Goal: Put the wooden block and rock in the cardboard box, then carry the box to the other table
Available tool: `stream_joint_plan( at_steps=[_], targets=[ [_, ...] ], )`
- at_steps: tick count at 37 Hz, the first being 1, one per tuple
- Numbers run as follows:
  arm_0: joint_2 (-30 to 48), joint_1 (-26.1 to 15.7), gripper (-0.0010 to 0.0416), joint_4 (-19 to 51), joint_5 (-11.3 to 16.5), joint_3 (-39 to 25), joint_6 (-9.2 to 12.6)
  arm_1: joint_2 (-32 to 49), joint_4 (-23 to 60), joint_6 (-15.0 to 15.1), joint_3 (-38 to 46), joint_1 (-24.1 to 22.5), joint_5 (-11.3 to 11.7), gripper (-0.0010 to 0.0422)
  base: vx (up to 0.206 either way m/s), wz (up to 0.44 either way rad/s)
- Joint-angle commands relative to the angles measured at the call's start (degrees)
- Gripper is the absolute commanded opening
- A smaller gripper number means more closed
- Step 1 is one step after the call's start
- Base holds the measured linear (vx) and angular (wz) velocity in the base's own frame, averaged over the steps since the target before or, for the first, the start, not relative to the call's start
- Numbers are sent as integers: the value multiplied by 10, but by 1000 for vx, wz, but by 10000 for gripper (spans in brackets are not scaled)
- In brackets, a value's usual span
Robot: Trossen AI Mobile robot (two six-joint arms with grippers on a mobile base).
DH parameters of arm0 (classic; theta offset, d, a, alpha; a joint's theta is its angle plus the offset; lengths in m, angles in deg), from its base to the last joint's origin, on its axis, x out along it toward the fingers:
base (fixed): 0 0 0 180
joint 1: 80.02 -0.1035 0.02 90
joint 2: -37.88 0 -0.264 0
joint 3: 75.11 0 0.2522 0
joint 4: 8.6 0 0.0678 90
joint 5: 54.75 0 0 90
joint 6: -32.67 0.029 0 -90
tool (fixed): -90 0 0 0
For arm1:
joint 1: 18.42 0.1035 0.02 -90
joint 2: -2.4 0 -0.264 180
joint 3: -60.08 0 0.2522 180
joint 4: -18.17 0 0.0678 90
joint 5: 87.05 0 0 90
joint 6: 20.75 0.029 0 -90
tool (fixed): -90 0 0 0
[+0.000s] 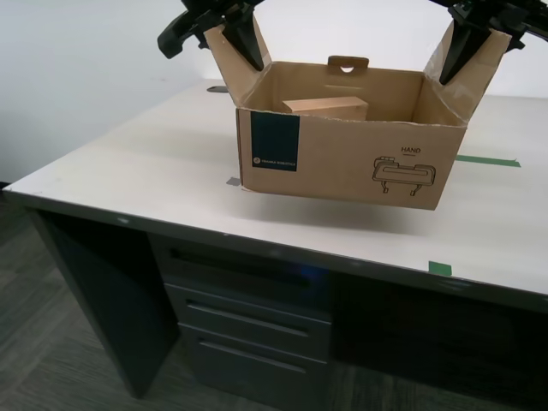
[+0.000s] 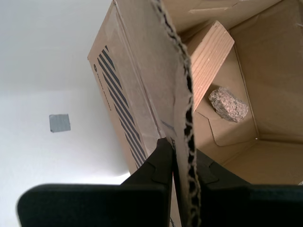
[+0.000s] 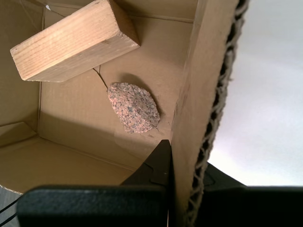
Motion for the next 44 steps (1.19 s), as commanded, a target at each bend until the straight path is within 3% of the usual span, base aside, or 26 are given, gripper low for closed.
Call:
stream_joint_plan(
  at_steps=[1, 22, 32, 44],
  targets=[
    [-1, -1, -1, -2, 9, -1, -3, -1, 1, 1, 1, -1, -10, -1, 3, 57],
    [-1, -1, -1, 2, 9, -1, 0, -1, 17, 12, 1, -1, -10, -1, -2, 134],
    [-1, -1, -1, 10, 9, -1, -4, -1, 17, -12, 1, -2, -11, -1, -31, 295],
    [-2, -1, -1, 9, 9, -1, -5, -1, 19, -12, 1, -2, -11, -1, -25, 362]
  ],
)
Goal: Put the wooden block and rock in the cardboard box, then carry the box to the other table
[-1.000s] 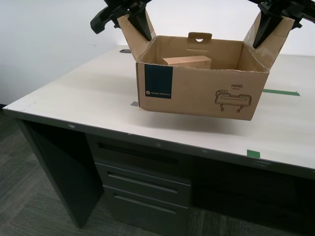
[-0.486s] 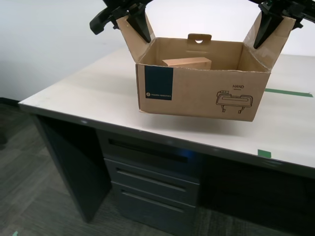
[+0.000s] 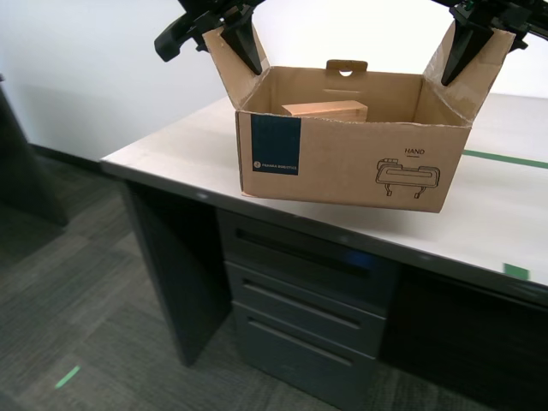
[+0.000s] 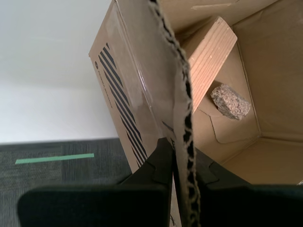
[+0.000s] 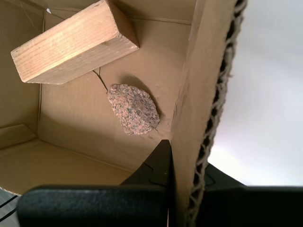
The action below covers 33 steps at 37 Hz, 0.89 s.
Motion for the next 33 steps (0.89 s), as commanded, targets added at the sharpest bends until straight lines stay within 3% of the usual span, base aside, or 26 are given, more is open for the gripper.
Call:
stream_joint_plan(
  at_steps=[1, 4, 10, 18, 29, 33],
  targets=[
    [-1, -1, -1, -2, 9, -1, -2, -1, -2, -2, 1, -1, -10, -1, -13, 368],
    [-1, -1, -1, 0, 9, 0, -1, -1, -2, -2, 1, -1, -9, -1, -10, 365],
    [-1, -2, -1, 7, 9, 0, 18, -1, -7, 26, 1, -1, -9, -1, 0, 376],
    [-1, -6, -1, 22, 8, 0, 24, -2, 4, 56, 1, -1, -10, -1, 4, 383],
    [-4, -11, -1, 22, 8, 0, 25, -2, 9, 59, 1, -1, -10, -1, 7, 449],
    [-5, -12, -1, 26, 8, 0, 36, -2, 12, 78, 1, 0, -10, -1, 13, 499]
  ],
)
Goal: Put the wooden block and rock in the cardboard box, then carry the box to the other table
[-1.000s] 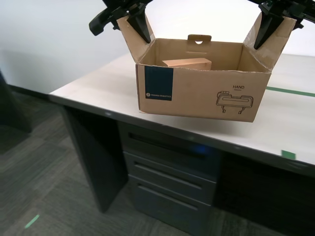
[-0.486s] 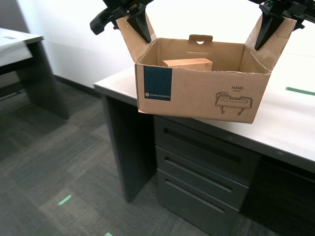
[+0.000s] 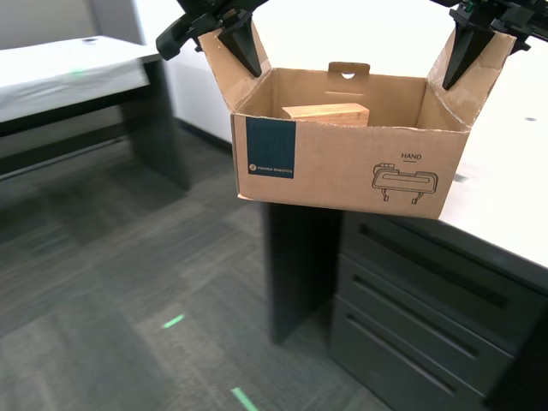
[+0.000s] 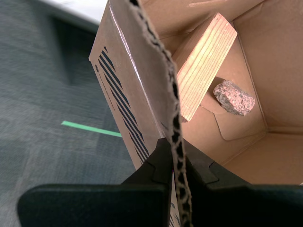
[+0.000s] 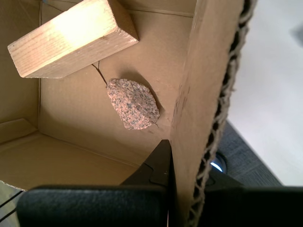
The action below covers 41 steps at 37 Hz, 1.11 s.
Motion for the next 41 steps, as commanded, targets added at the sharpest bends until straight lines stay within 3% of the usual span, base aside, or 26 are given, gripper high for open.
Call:
stream_joint_plan(
  at_steps=[1, 6, 15, 18, 26, 29, 32, 37, 41],
  targets=[
    [-3, -2, -1, 5, 8, 0, 12, -2, 7, 27, 1, 0, -10, -1, 15, 503],
    [-7, -3, -1, 9, 8, 0, 24, -5, 28, 57, 1, 1, -10, -1, 14, 478],
    [-7, -5, -1, 7, -9, 0, 33, -40, 14, 59, 1, 1, -10, -1, 11, 424],
    [-7, -5, -1, 9, -9, 0, 33, -61, 8, 77, 1, 1, -10, -1, 9, 326],
    [-7, -5, -1, 8, -12, 0, 37, -86, 13, 63, 1, 1, -10, -1, 7, 184],
    [-7, -5, -1, 6, -16, 0, 35, -80, 21, 51, 0, 1, 1, -1, 3, 71],
    [-7, -5, -1, 1, -29, 0, 17, -78, 15, 40, -6, -3, 14, -1, 0, 0],
    [-7, -3, -1, 5, -38, 0, -57, -79, -3, -36, -20, -5, 13, -1, 1, -18],
    [-7, -3, -1, 5, -38, 0, -89, -79, -5, -59, -31, -8, 13, -1, -1, -64]
  ],
)
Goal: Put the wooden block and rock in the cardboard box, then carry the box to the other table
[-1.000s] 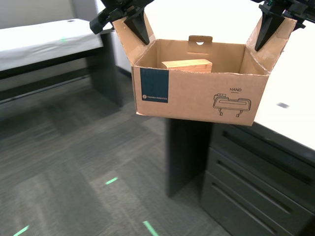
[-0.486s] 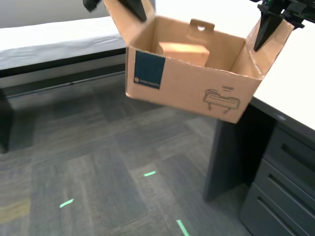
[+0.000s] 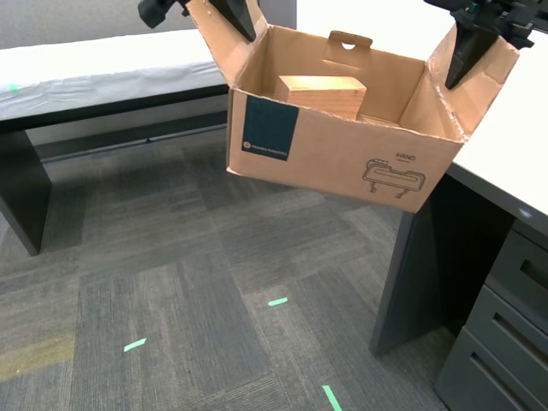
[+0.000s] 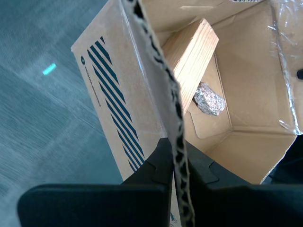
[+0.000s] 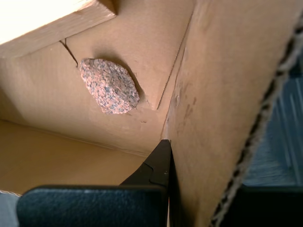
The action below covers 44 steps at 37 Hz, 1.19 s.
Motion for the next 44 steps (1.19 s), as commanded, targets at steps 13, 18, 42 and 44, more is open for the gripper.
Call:
stream_joint_plan(
  at_steps=[13, 18, 42, 44],
  targets=[
    [-1, 0, -1, 2, -5, -1, -50, -3, -10, -60, -65, -7, 0, -1, 55, -24],
    [-1, -1, -1, 2, -4, -1, -41, -4, -11, -38, -71, -7, 9, -1, 110, 123],
    [-1, -3, -1, -12, -3, -1, -9, -5, -31, 44, -71, -7, 5, -1, 122, 184],
    [-1, -3, -1, -14, -3, -1, -9, -5, -33, 40, -71, -7, 5, -1, 112, 53]
  ],
)
